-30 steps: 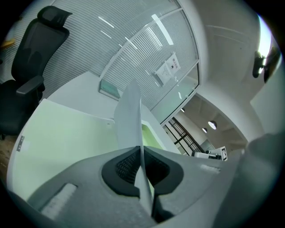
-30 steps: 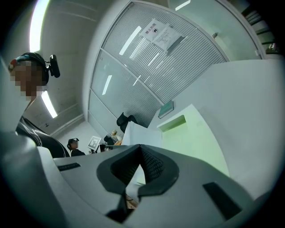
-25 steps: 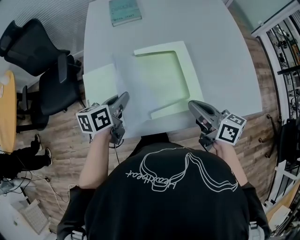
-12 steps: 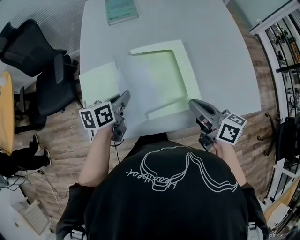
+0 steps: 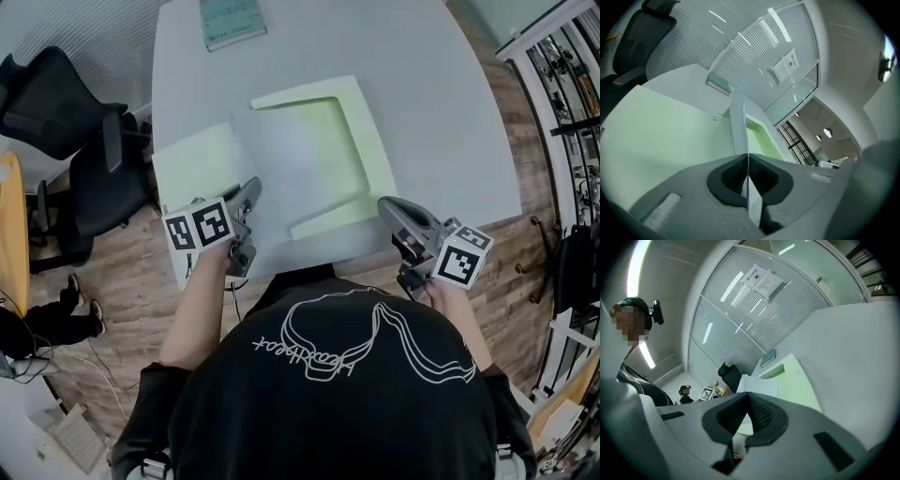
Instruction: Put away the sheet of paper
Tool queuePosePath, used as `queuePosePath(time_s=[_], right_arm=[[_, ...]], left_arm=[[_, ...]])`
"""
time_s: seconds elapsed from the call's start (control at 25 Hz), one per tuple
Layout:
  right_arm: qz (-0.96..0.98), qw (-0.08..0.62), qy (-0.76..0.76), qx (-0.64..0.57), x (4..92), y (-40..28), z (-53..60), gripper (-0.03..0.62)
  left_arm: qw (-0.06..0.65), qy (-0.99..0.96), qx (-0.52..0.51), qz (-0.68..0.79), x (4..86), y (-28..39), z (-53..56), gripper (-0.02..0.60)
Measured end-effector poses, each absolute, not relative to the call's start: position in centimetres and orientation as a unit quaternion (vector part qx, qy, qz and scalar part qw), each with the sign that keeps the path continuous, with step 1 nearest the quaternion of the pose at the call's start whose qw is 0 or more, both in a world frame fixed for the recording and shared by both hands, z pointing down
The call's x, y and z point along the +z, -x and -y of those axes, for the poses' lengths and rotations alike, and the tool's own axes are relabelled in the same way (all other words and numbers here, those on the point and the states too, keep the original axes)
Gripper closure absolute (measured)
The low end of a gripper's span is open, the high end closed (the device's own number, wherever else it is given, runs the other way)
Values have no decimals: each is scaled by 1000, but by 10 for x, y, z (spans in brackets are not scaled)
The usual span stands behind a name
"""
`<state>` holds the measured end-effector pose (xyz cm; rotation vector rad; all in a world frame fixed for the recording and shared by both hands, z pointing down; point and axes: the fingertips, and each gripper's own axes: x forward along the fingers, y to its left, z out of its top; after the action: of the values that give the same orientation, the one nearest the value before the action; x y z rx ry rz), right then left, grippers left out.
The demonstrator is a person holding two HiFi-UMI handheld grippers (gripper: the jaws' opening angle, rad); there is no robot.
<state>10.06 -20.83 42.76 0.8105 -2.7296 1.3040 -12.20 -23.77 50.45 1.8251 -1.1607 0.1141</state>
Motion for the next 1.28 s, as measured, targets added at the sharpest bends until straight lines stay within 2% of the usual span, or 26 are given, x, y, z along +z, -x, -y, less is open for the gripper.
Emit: queuePosePath(time_s=[1.28], right_arm=[[856, -6, -285, 431, 440, -120, 208, 585]], left_arm=[[523, -710, 8, 471, 544, 100, 265, 571]])
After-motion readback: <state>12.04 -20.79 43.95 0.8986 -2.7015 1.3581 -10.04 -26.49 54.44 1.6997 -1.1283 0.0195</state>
